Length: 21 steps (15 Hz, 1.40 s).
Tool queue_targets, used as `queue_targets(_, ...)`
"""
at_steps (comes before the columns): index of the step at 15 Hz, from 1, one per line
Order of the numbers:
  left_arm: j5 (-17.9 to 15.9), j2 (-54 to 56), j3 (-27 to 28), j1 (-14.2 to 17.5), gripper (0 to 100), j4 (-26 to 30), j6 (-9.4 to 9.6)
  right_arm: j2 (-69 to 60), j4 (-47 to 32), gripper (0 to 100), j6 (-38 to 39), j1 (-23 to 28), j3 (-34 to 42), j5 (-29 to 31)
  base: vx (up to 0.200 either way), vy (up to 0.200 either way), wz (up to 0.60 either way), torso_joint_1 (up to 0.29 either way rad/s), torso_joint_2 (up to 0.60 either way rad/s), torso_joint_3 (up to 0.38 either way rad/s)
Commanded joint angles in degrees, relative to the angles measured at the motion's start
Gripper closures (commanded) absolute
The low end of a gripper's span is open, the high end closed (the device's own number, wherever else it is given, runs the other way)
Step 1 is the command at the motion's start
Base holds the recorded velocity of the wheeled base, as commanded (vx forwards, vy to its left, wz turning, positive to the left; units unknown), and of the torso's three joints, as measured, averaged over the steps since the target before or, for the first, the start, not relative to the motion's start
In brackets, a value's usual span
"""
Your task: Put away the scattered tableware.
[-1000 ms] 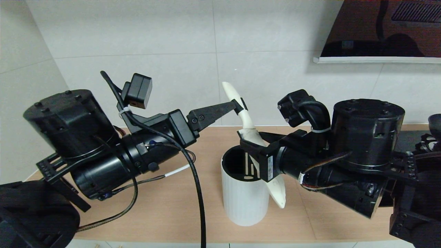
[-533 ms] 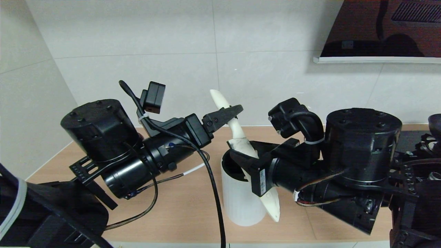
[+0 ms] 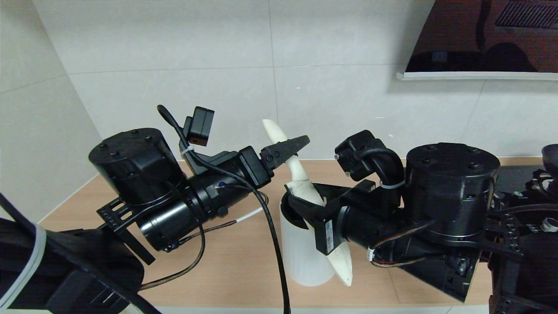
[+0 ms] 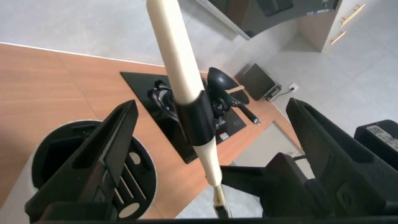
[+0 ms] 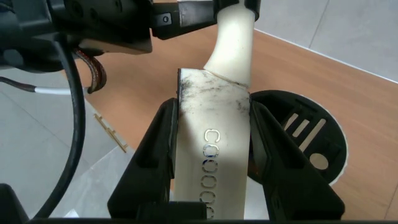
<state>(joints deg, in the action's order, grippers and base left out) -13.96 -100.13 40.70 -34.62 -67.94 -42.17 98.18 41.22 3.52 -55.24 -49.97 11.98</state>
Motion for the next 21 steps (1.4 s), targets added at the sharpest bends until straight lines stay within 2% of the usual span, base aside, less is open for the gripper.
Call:
queue_targets(1, -0.02, 0.11, -0.01, -0.10, 0, 0.00, -0.02, 0.17, 0.00, 100, -0.01, -0.05, 0.05, -0.03, 0.000, 0.000, 0.00, 0.000, 0.00, 0.000)
queue_targets(5, -0.02, -0.24, -0.01, -0.18, 0, 0.00, -0.02, 0.08, 0.00, 100, -0.01, -0.14, 0.05, -0.03, 0.000, 0.000, 0.00, 0.000, 0.00, 0.000)
queue_targets(6, 0.07, -0.41, -0.01, -0.45, 100, 0.00, -0.02, 0.08, 0.00, 100, -0.01, -0.14, 0.05, -0.03, 0.000, 0.000, 0.00, 0.000, 0.00, 0.000)
queue_targets(19, -0.19, 0.03, -0.10, -0.62, 100, -0.09, -0.37, -0.01, 0.09, 100, 0.08, -0.14, 0.14, -0.03, 0.000, 0.000, 0.00, 0.000, 0.00, 0.000)
queue_targets(20, -0.28, 0.20, -0.10, -0.62, 100, -0.70, -0.37, -0.01, 0.09, 0, 0.08, -0.14, 0.14, -0.03, 0.000, 0.000, 0.00, 0.000, 0.00, 0.000)
queue_targets(21, -0.46, 0.38, -0.10, -0.71, 100, -1.67, -0.37, -0.10, 0.09, 0, 0.17, -0.14, 0.14, -0.03, 0.000, 0.000, 0.00, 0.000, 0.00, 0.000)
